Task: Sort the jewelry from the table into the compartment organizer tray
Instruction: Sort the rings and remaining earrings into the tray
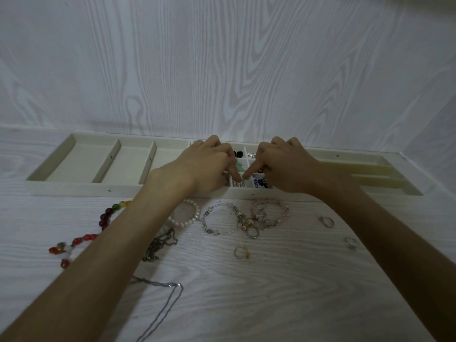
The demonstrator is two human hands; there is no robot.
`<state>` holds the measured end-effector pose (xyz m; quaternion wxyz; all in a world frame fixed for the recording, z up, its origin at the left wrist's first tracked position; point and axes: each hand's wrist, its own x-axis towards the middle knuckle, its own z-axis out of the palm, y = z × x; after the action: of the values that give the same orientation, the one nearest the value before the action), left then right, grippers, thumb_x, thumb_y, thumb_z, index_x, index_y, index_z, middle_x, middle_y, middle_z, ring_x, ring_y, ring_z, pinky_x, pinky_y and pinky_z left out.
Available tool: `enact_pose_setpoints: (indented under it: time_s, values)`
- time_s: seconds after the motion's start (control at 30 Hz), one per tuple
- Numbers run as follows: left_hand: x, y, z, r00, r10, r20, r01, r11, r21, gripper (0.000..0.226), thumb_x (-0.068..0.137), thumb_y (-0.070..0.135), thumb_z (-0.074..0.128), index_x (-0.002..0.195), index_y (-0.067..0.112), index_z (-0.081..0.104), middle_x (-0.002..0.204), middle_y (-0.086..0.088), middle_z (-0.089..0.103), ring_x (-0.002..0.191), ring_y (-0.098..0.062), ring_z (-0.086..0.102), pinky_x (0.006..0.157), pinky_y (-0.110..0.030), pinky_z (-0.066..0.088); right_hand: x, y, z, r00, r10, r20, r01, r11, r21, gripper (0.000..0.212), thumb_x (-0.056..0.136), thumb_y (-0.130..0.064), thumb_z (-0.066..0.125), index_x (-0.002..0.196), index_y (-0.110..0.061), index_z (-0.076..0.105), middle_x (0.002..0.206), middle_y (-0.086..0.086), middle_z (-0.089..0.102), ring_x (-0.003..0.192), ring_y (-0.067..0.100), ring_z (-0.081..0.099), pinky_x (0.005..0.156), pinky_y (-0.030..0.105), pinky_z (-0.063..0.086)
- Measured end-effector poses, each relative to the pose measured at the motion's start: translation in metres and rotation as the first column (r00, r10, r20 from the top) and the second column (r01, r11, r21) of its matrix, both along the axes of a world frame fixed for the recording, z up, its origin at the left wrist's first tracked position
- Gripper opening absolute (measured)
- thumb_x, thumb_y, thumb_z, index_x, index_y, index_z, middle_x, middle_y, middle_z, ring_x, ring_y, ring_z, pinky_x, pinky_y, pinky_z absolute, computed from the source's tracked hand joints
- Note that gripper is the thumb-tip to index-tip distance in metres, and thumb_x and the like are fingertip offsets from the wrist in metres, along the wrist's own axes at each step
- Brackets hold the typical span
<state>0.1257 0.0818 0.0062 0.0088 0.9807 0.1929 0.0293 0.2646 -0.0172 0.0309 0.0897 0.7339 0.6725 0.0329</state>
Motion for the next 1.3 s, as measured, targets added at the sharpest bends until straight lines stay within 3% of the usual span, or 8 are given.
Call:
enact_pose_setpoints:
  time_s: [0.17,0.3,0.73,0.97,1.13,1.23,1.3]
  values:
    - [0.000,0.001,-0.001,1.000,0.008,-0.001,-0.008,1.000,-0.011,0.033,0.097,0.028,0.046,0.122,0.044,0.059,0.137,0.012,0.041,0.121,-0.015,0.031,0.092,-0.025,0.026,-0.006,-0.003,0.003,0.999,0.037,0.039,-0.037,0.999,-0.004,0.042,0.091,-0.011,0.049,0.106,-0.046,0.065,0.113,-0.005,0.052,0.102,0.015,0.039,0.084,0.031,0.023]
    - [0.000,0.001,-0.001,1.000,0.008,-0.001,-0.008,1.000,-0.013,0.033,0.096,0.030,0.046,0.122,0.045,0.059,0.135,0.012,0.042,0.120,-0.014,0.031,0.085,-0.022,0.021,-0.009,0.000,-0.001,0.993,0.075,0.094,-0.073,0.997,-0.024,0.037,0.092,-0.015,0.048,0.108,-0.044,0.065,0.109,-0.005,0.052,0.105,0.016,0.041,0.089,0.032,0.027]
    - [0.000,0.001,-0.001,1.000,0.012,-0.021,-0.012,1.000,-0.004,0.033,0.097,0.031,0.046,0.124,0.044,0.057,0.137,0.011,0.041,0.120,-0.015,0.031,0.086,-0.023,0.022,-0.007,0.001,-0.004,0.995,0.068,0.071,-0.066,0.997,-0.033,0.042,0.093,-0.013,0.046,0.111,-0.047,0.063,0.096,-0.010,0.041,0.094,0.011,0.033,0.087,0.031,0.025]
    - [0.000,0.004,0.000,1.000,0.016,-0.009,-0.016,1.000,-0.013,0.034,0.095,0.027,0.050,0.124,0.043,0.057,0.136,0.012,0.042,0.121,-0.014,0.031,0.086,-0.024,0.023,-0.004,-0.005,0.009,0.999,0.036,-0.018,-0.035,0.997,0.067,0.044,0.093,-0.010,0.046,0.104,-0.047,0.066,0.107,-0.006,0.056,0.092,0.011,0.038,0.080,0.029,0.018]
    - [-0.014,0.007,0.024,0.987,0.050,0.155,-0.041,0.997,-0.059,0.038,0.093,0.021,0.052,0.128,0.036,0.055,0.134,0.006,0.045,0.119,-0.016,0.033,0.087,-0.028,0.026,-0.002,-0.034,0.032,0.984,0.048,-0.169,-0.010,0.975,0.222,0.023,0.093,-0.024,0.054,0.099,-0.041,0.068,0.096,-0.009,0.057,0.092,0.010,0.043,0.081,0.028,0.018]
    - [-0.031,-0.003,0.040,0.951,0.112,0.287,-0.084,0.990,-0.111,0.036,0.093,0.019,0.052,0.126,0.032,0.057,0.132,0.005,0.049,0.120,-0.017,0.037,0.095,-0.034,0.035,-0.010,-0.057,0.026,0.972,0.100,-0.212,-0.052,0.973,0.223,0.019,0.088,-0.026,0.062,0.102,-0.038,0.067,0.094,-0.011,0.056,0.089,0.007,0.040,0.081,0.027,0.022]
    - [-0.041,-0.013,0.041,0.945,0.135,0.299,-0.090,0.983,-0.161,0.032,0.094,0.024,0.053,0.123,0.034,0.059,0.126,0.008,0.053,0.115,-0.015,0.047,0.091,-0.036,0.041,-0.015,-0.066,0.010,0.961,0.125,-0.248,-0.073,0.975,0.210,0.023,0.084,-0.026,0.068,0.104,-0.036,0.068,0.098,-0.009,0.060,0.090,0.007,0.042,0.079,0.026,0.026]
